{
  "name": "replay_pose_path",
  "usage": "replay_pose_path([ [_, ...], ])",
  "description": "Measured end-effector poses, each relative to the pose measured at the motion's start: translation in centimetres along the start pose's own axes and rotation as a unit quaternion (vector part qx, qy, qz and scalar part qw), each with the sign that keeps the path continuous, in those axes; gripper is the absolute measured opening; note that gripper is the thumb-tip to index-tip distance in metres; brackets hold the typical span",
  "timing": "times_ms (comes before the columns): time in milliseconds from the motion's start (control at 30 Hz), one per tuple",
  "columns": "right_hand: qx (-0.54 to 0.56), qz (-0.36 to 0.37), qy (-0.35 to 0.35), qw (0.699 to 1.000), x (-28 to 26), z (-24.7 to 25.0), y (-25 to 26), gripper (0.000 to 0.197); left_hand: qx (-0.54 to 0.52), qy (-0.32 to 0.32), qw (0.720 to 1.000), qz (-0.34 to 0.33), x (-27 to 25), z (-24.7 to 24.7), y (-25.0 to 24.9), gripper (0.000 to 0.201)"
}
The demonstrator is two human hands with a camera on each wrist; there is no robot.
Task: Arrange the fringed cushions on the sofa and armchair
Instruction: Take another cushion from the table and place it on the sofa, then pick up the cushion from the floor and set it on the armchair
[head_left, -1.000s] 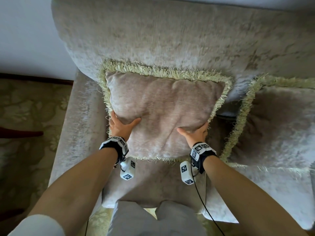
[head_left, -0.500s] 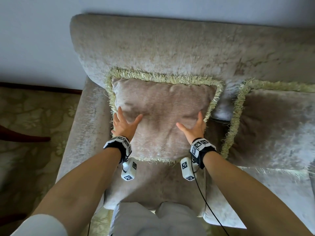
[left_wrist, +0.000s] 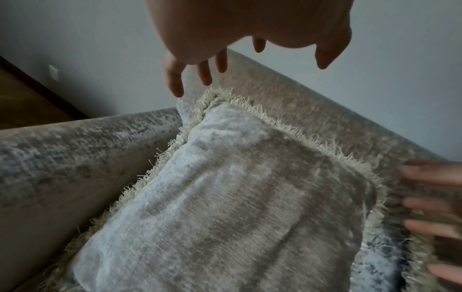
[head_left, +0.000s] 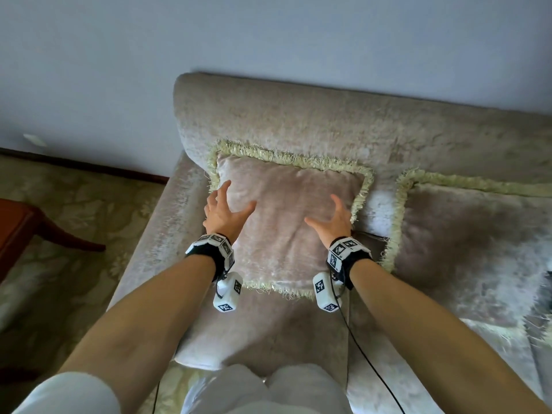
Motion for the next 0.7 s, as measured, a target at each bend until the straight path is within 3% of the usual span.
replay_pose_path([
  [300, -0.016, 0.019, 0.042, 0.999, -4.1, -0.6, 3.0, 0.098, -0.044, -0.026, 0.998, -0.048, -4.3, 3.7, -0.3, 0.082],
  [433, -0.018, 0.045, 0.049, 0.998, -5.9, -1.1, 4.8, 0.091, -0.040, -0.044, 0.997, -0.051, -6.1, 6.1, 0.9, 0.079],
  [700, -0.047, 0.107, 0.092, 0.989, -13.3, -6.2, 7.8, 0.084, -0.070, -0.121, 0.990, -0.014, -12.1, 13.5, 7.9, 0.086],
])
Point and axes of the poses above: each hand's wrist, its own x-axis towards the middle knuckle, its own z-axis out of the back of the hand, y = z × x, the point moved 10 cm from there along x, towards the middle knuckle, and after that the axes turned 13 degrees about x, right-handed, at the moved point
